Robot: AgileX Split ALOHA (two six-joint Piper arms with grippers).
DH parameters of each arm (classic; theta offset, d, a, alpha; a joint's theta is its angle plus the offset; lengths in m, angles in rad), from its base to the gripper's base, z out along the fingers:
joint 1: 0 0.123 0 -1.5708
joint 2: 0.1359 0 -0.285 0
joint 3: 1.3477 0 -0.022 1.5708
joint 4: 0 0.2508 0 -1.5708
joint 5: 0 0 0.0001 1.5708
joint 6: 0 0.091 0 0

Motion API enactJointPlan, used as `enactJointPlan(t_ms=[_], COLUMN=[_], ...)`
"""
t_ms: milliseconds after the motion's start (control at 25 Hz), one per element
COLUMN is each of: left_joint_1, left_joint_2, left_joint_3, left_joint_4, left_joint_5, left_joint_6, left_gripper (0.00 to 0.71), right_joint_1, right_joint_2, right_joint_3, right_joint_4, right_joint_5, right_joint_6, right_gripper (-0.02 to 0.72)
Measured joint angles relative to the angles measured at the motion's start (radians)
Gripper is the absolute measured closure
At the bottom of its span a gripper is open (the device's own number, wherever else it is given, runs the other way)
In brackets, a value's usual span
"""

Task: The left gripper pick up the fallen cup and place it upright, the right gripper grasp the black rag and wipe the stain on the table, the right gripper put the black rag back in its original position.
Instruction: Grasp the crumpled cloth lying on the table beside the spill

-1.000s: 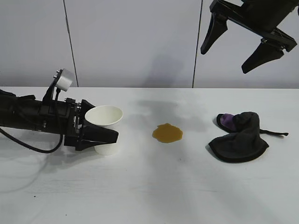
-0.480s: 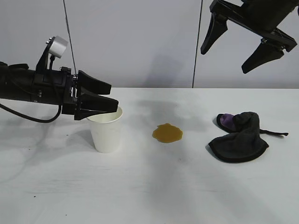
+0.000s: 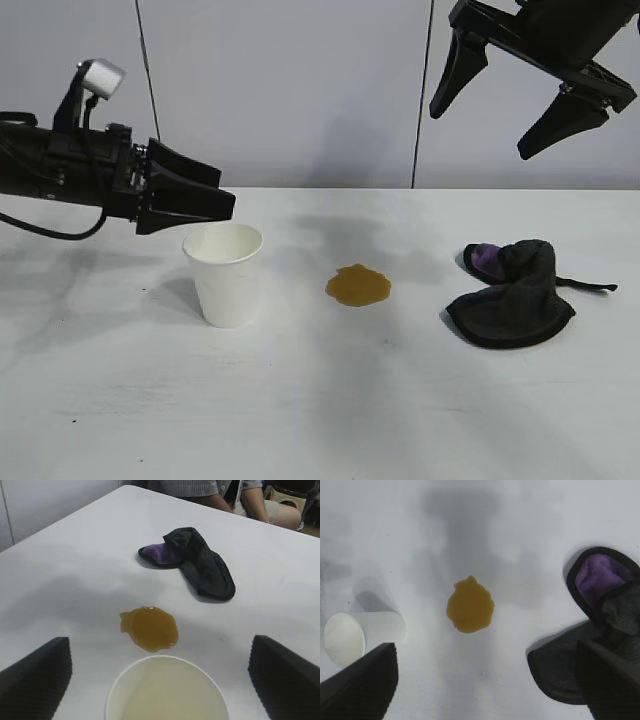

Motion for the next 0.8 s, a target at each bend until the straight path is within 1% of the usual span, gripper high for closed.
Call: enactJointPlan(t_ms=[80, 280, 440, 520, 640, 760, 800], left_joint_1=[0.001, 0.001, 0.001, 0.001, 0.001, 0.001, 0.000], left_joint_2=[-0.042, -0.152, -0.237, -0.283, -0.352, -0.439, -0.466], left_joint_3=[0.005, 0.006, 0.006, 0.007, 0.007, 0.007, 0.007], left_joint_4=[0.020, 0.069, 0.101, 0.122, 0.188, 0.316, 0.386], left_joint_5=[-0.004, -0.077, -0.163, -0.226, -0.299, -0.389, -0.418], left_joint_6=[-0.048, -0.169, -0.315, -0.420, -0.600, -0.855, -0.945], left_gripper=[0.017, 0.017, 0.017, 0.017, 0.017, 0.017, 0.017], right_joint_1=[0.000, 0.000, 0.000, 0.000, 0.000, 0.000, 0.000], right_joint_2=[0.000, 0.000, 0.000, 0.000, 0.000, 0.000, 0.000], right_joint_3=[0.000, 0.000, 0.000, 0.000, 0.000, 0.000, 0.000], right_joint_4=[0.000, 0.000, 0.000, 0.000, 0.000, 0.000, 0.000], right_joint_5=[0.000, 0.005, 0.007, 0.007, 0.007, 0.007, 0.007], right_joint_6=[0.000, 0.000, -0.001, -0.003, -0.011, -0.019, -0.022], right_gripper=[0.043, 0.043, 0.043, 0.043, 0.043, 0.043, 0.043])
